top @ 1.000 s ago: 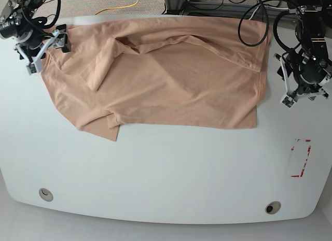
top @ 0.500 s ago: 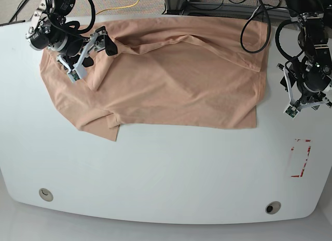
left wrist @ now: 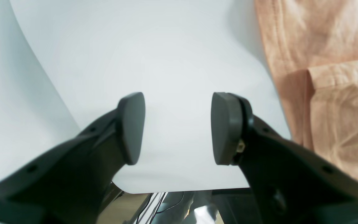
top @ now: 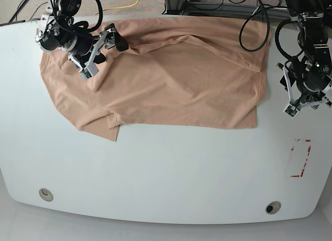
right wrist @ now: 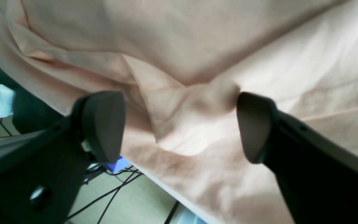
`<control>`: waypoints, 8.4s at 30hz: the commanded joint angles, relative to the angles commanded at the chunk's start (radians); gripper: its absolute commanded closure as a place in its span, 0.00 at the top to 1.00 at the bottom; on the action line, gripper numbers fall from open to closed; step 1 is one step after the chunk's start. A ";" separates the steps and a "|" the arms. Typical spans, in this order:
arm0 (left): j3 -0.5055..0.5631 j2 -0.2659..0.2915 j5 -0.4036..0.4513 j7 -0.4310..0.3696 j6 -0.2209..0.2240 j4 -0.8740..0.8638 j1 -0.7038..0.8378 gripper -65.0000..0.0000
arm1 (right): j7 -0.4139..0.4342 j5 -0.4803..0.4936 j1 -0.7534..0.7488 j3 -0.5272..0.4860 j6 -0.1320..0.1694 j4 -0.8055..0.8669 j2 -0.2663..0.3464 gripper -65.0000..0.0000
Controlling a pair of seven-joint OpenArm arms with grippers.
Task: Layout the t-shirt on the table in an organized manner, then fold the t-shirt properly
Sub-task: 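Release both grippers and move the right gripper over the shirt's collar, then press the right gripper onto the crumpled fold near the collar, then grasp the shirt's corners with both grippers and pull them apart, then release the corners and lift both grippers off the shirt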
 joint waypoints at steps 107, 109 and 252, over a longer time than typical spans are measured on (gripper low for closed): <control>0.003 0.034 0.000 -0.028 0.000 -0.005 0.026 0.48 | 0.586 -0.767 -0.038 -0.574 0.000 0.081 0.338 0.61; 0.003 0.034 0.000 -0.028 0.000 -0.005 0.026 0.48 | 0.586 -0.764 -0.038 -0.549 0.000 0.081 0.333 0.53; 0.098 -0.035 -0.147 -0.275 0.000 -0.331 0.288 0.48 | 0.405 -0.760 0.032 0.420 0.000 -0.351 0.078 0.54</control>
